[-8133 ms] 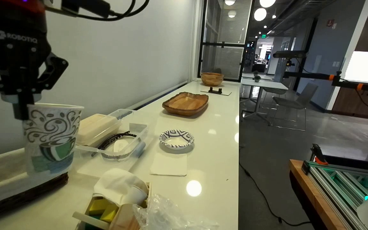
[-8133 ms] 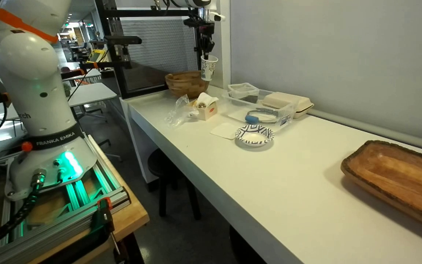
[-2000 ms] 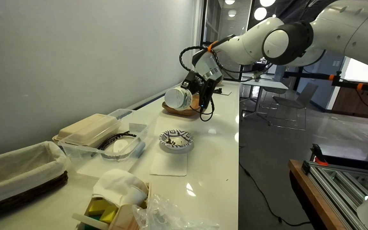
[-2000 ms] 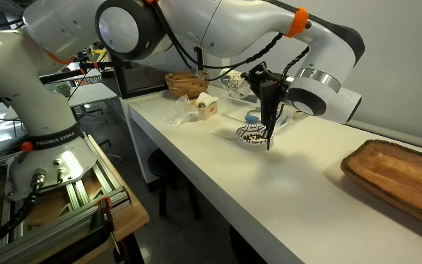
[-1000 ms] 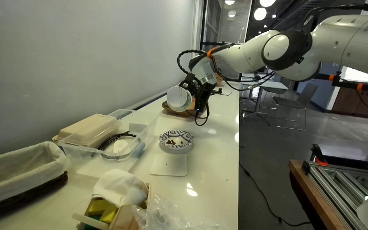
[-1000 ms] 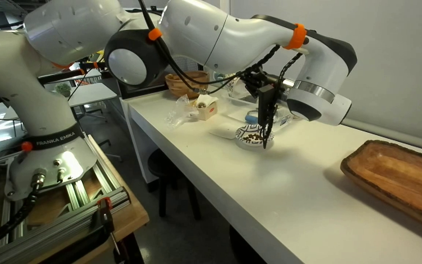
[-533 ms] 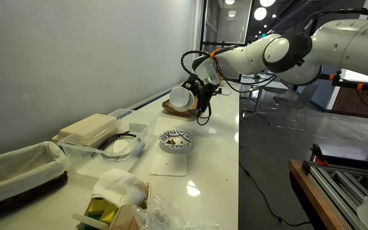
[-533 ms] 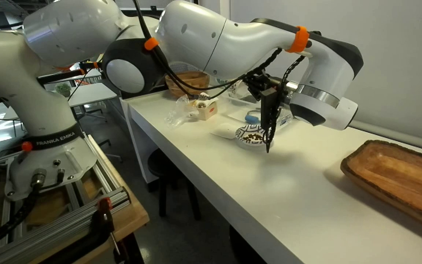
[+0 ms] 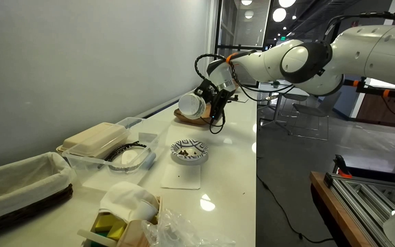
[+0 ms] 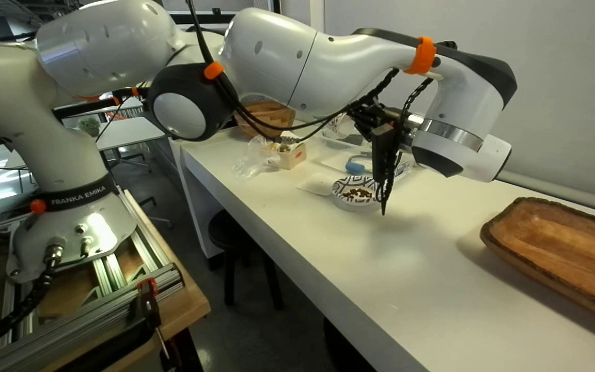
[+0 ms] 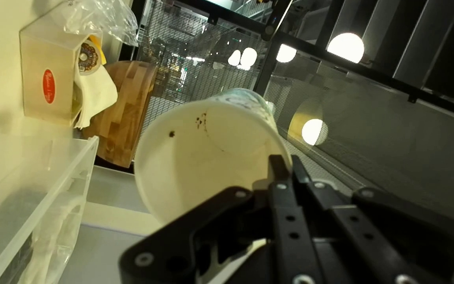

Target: Pour the contents in the coffee cup into the black and white bowl.

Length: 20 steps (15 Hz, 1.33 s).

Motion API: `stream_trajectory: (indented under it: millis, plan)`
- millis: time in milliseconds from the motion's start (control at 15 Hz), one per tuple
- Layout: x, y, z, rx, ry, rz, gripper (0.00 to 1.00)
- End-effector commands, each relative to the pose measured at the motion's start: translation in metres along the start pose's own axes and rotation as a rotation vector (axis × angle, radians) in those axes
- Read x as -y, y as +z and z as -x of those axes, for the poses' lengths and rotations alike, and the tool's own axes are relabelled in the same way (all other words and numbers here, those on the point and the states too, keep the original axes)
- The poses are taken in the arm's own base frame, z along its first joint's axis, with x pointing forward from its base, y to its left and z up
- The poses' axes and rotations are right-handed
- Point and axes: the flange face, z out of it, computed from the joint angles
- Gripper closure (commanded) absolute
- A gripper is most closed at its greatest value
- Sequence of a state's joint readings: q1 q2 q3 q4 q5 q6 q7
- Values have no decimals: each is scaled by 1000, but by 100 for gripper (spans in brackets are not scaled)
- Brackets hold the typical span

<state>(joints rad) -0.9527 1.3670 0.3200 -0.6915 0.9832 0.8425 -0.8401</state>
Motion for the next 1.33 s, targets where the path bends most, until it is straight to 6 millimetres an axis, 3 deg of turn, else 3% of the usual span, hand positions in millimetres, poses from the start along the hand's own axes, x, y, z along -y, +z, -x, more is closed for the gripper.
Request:
stream_trajectory:
  millis: [0, 333, 600, 867, 1267]
  plan:
    - [-4, 5, -12, 8, 60, 49, 99]
    - [35, 20, -65, 30, 118, 279, 99]
    - [66, 47, -109, 35, 167, 437, 99]
    - [87, 86, -143, 88, 230, 596, 99]
    - [104, 163, -173, 242, 311, 809, 99]
